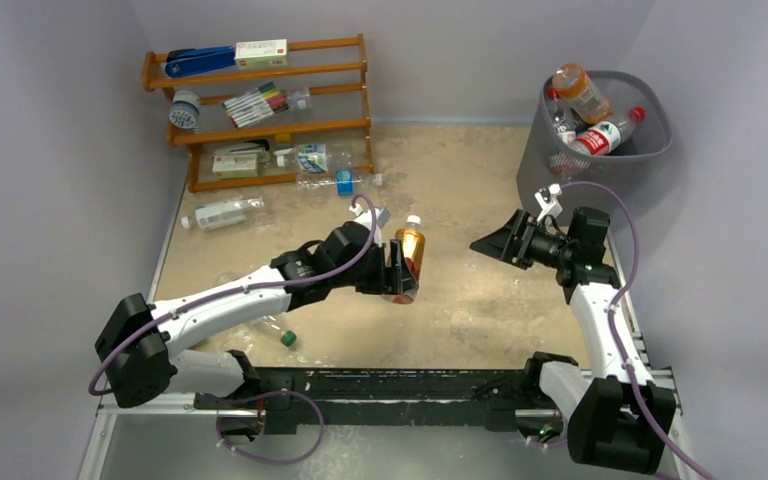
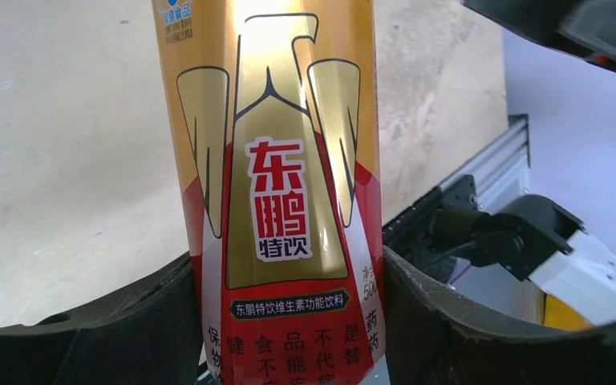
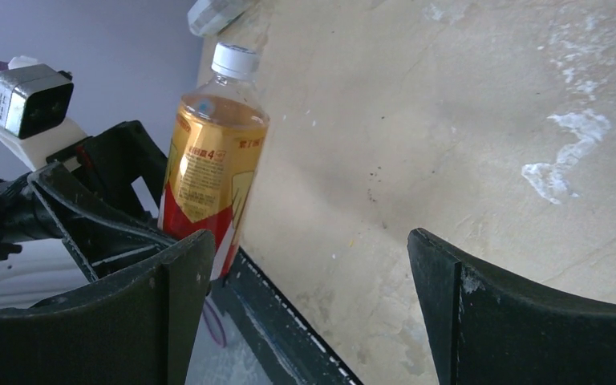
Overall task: Put the plastic bottles in the bin
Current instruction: Pick up the plastic bottle at the center of the board, then place the plastic bottle in the trash bin.
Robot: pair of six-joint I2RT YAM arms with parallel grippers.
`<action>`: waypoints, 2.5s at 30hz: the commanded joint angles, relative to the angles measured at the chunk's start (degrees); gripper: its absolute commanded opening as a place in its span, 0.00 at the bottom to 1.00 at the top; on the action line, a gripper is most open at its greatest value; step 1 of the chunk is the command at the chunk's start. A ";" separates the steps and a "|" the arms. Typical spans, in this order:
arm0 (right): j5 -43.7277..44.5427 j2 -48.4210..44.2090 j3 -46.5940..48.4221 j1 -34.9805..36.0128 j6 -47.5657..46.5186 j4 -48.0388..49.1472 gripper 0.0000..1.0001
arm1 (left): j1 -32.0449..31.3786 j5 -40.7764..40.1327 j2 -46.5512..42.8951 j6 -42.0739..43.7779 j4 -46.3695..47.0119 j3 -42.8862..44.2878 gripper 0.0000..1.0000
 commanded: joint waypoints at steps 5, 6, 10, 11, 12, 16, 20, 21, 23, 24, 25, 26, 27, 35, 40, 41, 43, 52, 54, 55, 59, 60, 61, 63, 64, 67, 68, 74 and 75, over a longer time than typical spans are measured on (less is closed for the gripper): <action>-5.79 0.99 0.68 1.40 3.35 5.18 0.95 | -4.64 1.47 3.48 3.44 6.69 5.94 0.44; -5.51 0.99 1.03 1.59 3.43 5.04 0.97 | -5.09 1.21 4.06 3.59 6.64 6.41 0.44; -4.02 1.45 2.55 3.34 3.37 3.85 1.00 | -6.73 -0.71 5.72 4.36 5.70 8.29 0.44; -3.68 1.69 2.78 3.88 3.37 3.71 1.00 | -7.14 -1.18 6.04 4.46 5.51 8.63 0.44; -3.49 1.93 3.02 4.36 3.50 3.66 1.00 | -7.44 -1.57 6.28 4.71 5.41 9.08 0.44; -2.27 2.37 3.27 6.46 4.89 4.90 1.00 | -8.99 -3.49 8.10 5.62 4.00 10.73 0.44; -1.19 2.41 3.45 9.17 7.08 6.70 1.00 | -9.75 -3.97 9.27 5.69 4.36 11.15 0.44; -0.89 2.40 3.49 9.77 7.50 7.20 1.00 | -9.90 -4.05 9.56 5.70 4.43 11.20 0.44; -0.54 2.31 3.23 10.79 8.51 8.18 1.00 | -10.08 -4.30 9.91 5.78 4.52 11.42 0.44; -0.37 2.26 3.13 11.36 8.94 8.59 1.00 | -10.19 -4.32 10.09 5.76 4.55 11.46 0.44; -0.12 2.23 3.09 11.83 9.22 8.94 1.00 | -10.22 -4.32 10.29 5.76 4.56 11.54 0.44; 0.13 2.26 2.98 12.35 9.56 9.27 1.00 | -10.20 -4.37 10.41 5.74 4.71 11.55 0.44; 0.28 2.29 2.90 12.82 9.85 9.54 1.00 | -10.30 -4.37 10.35 5.74 4.88 11.55 0.44; 1.93 4.34 2.08 15.48 9.56 9.00 1.00 | -10.57 -3.76 10.47 5.40 6.15 12.16 0.44; 2.38 4.66 1.85 16.36 10.61 10.42 1.00 | -10.83 -3.56 10.50 5.30 6.40 12.27 0.44; 2.42 4.67 1.85 16.58 10.84 10.76 0.98 | -10.91 -3.60 10.50 5.38 6.41 12.20 0.44; 2.41 4.91 1.89 16.97 11.14 11.25 0.95 | -11.13 -3.69 10.60 5.39 6.28 12.19 0.44; 3.34 5.58 1.72 19.23 12.13 12.54 0.75 | -12.36 -5.25 10.93 6.11 5.12 12.52 0.44; 3.62 5.51 1.60 19.54 12.17 12.53 0.70 | -12.57 -5.59 10.84 6.29 4.89 12.57 0.45; 3.70 5.52 1.51 19.62 12.22 12.53 0.67 | -12.59 -5.59 10.85 6.51 4.80 12.59 0.45; 4.45 5.00 1.77 19.73 12.45 12.42 0.58 | -12.86 -6.57 10.14 7.74 4.10 12.63 0.53; 4.86 4.88 2.07 19.73 12.29 12.14 0.56 | -12.86 -7.15 9.70 8.07 3.62 12.69 0.55; 5.41 4.81 2.68 19.73 12.00 11.57 0.55 | -12.79 -7.81 9.19 8.31 3.03 12.62 0.57; 6.41 4.98 4.47 19.73 11.25 10.10 0.53 | -12.85 -9.11 7.23 8.54 2.48 12.17 0.61; 6.94 5.19 5.42 19.73 10.75 9.28 0.53 | -12.86 -9.71 6.30 8.70 2.10 11.91 0.63; 6.73 6.50 9.19 19.78 9.11 6.03 0.52 | -12.83 -11.32 3.49 8.71 0.56 11.08 0.65; 6.55 7.05 10.68 19.74 8.58 4.90 0.52 | -12.84 -11.68 2.62 8.57 0.21 10.70 0.66; 9.21 11.46 19.76 19.66 7.27 1.86 0.50 | -12.85 -14.10 -2.97 6.97 -0.90 8.42 0.69; 9.49 12.26 21.54 19.65 7.09 1.44 0.50 | -12.86 -14.53 -3.77 6.87 -1.23 8.25 0.70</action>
